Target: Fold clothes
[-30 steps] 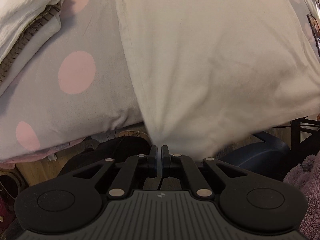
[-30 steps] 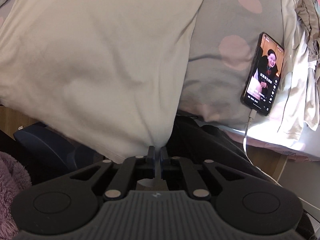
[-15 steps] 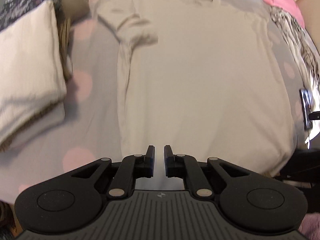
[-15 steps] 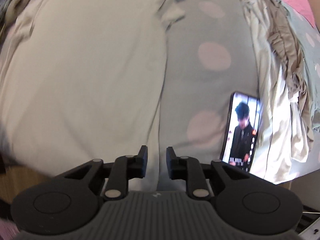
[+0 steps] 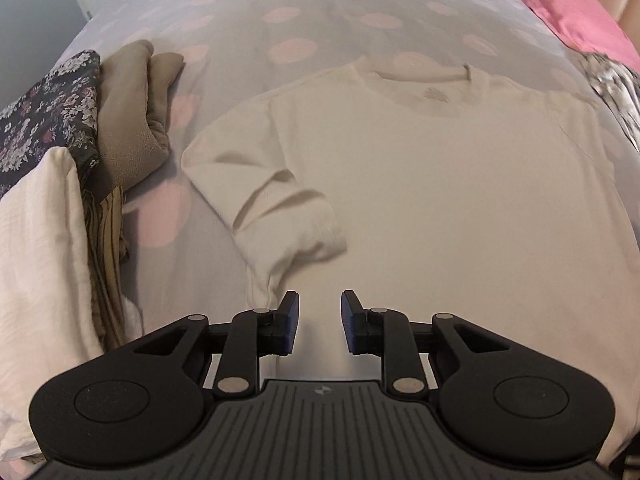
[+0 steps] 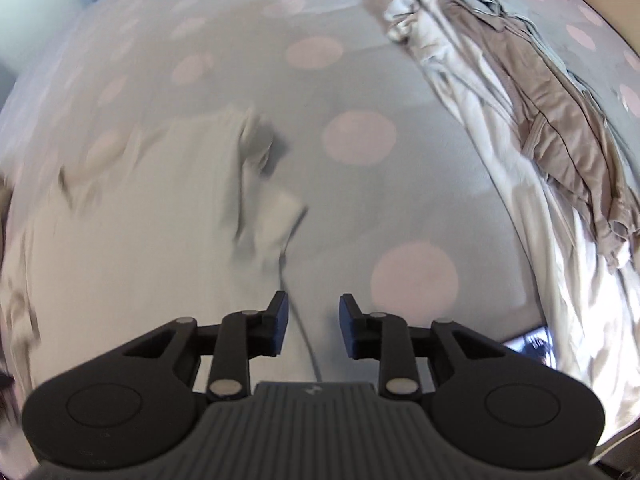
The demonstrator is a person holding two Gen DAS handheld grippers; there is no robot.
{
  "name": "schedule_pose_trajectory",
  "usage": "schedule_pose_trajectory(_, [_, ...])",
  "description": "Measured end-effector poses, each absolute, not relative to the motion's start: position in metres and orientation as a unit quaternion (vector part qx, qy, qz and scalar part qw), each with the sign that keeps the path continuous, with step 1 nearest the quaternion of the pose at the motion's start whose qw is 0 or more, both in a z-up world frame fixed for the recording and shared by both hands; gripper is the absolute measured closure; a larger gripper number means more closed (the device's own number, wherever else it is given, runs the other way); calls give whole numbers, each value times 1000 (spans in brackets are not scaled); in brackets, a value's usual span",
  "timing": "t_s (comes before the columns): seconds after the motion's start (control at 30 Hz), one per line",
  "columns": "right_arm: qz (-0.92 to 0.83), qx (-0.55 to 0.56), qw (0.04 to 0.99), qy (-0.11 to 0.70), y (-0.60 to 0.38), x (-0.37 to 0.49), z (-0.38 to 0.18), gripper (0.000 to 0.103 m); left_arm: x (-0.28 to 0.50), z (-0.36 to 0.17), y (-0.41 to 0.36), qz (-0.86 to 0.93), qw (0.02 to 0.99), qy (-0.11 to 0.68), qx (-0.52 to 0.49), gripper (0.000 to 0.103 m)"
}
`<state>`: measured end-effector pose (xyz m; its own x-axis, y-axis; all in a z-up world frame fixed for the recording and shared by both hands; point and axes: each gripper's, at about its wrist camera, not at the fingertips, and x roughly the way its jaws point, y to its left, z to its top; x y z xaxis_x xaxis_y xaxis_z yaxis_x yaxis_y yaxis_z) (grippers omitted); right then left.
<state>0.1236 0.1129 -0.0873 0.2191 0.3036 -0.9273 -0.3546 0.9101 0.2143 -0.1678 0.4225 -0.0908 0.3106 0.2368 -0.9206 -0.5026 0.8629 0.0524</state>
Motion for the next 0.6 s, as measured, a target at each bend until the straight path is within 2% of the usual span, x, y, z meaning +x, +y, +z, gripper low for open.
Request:
schedule_pose_trajectory(0.17, [210,26,772,600,130,159,-112,66,-145,-101,437,241,799,535,-133,82])
schedule_pose_trajectory(0.47, [186,10,767,614,173,174,-138,68,-137,-123,457,258,770,561,-162,81])
schedule_pose_trajectory(0.5, [179,4,765,618,178,173,-141,72,-138,-122,458,259,770,561,-163,81])
schedule_pose_trajectory(0.53, [175,-5,768,616,182,171,-141,89,-139,-121,458,258,770,561,-163,81])
schedule_pose_trajectory(0.57, [171,-14,770,614,185,169,-141,96,-140,-121,457,258,770,560,-163,81])
schedule_pose_trajectory(0.6, [168,-23,773,611,188,167,-141,98,-142,-120,457,258,770,560,-162,81])
